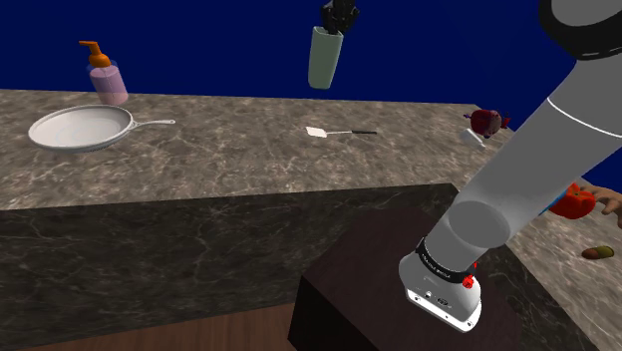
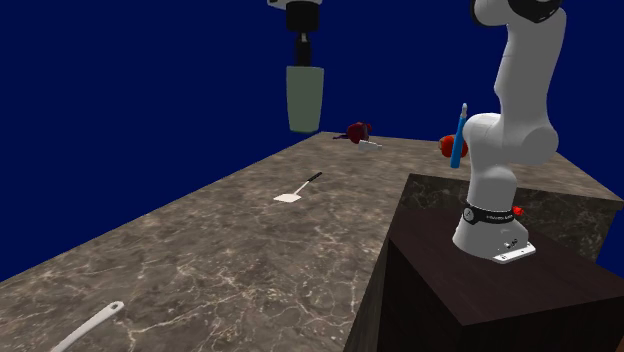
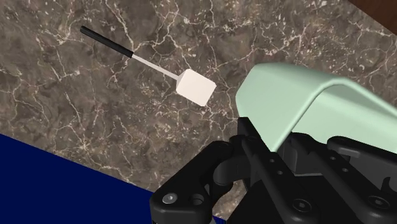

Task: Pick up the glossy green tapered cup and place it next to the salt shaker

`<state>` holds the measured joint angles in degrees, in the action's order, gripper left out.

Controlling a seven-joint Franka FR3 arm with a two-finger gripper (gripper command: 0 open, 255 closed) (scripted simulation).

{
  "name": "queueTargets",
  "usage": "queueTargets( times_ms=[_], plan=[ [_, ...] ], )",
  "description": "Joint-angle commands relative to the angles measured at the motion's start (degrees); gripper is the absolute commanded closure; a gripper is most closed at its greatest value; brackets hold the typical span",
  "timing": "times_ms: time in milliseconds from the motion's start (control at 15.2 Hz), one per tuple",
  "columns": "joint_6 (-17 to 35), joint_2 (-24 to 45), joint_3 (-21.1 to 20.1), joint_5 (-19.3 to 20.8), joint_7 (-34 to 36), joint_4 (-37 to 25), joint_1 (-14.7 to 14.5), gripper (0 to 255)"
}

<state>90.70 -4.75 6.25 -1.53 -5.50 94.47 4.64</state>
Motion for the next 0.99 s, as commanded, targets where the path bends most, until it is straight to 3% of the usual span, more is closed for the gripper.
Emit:
queueTargets(
  times_ms=[0, 924],
  plan=[
    [-0.2, -2.0, 0.8, 0.3, -1.6, 1.9, 0.7, 255],
    [-1.1, -16.1, 10.5, 5.2, -17.2, 14.9, 7.6, 255]
  ],
)
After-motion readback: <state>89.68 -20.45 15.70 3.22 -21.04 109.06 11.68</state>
